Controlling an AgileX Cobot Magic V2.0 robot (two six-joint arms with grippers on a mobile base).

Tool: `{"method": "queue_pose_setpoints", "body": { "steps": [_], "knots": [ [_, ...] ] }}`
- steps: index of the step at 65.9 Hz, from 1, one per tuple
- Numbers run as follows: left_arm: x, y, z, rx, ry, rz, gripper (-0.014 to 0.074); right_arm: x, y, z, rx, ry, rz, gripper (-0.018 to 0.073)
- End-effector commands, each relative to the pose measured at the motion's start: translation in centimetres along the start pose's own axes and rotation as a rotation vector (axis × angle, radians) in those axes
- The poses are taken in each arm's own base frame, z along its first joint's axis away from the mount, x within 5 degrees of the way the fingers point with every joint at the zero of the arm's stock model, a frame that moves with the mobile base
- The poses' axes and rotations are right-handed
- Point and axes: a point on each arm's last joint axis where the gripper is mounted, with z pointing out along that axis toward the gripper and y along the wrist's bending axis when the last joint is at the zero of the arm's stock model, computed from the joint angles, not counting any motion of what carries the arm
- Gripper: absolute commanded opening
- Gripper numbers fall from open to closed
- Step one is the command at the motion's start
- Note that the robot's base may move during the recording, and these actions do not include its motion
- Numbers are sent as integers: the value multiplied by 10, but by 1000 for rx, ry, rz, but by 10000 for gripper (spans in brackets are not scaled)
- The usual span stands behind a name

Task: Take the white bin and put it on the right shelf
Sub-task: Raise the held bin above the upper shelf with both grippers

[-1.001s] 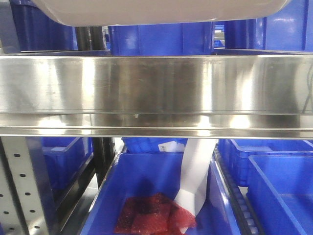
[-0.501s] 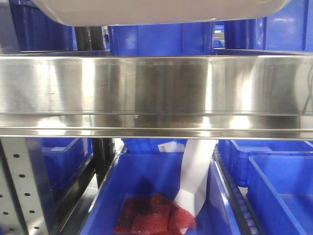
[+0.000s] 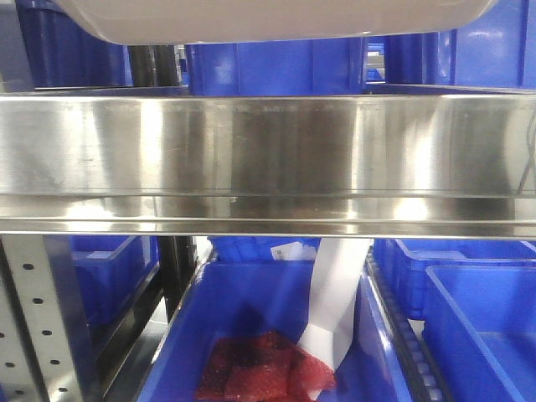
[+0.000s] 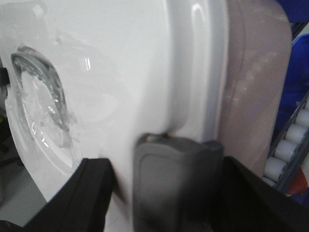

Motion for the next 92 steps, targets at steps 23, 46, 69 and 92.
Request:
{"method": "queue_pose_setpoints", "body": {
  "steps": [23,46,69,92],
  "knots": [
    [-14,-22,-6,126,-103,-4,248,-9,34,-11,-248,-60,10,464],
    [-14,-22,-6,127,-104,-5,248,-10,35,-11,-258,-70,16,464],
    [-25,-28,-9,201,-214,-75,248,-23,26,-4,-296,-139,172,464],
    [-38,6,17,244,-254,-309,248,-43,-12,24,-338,-205,439,464]
  ]
}}
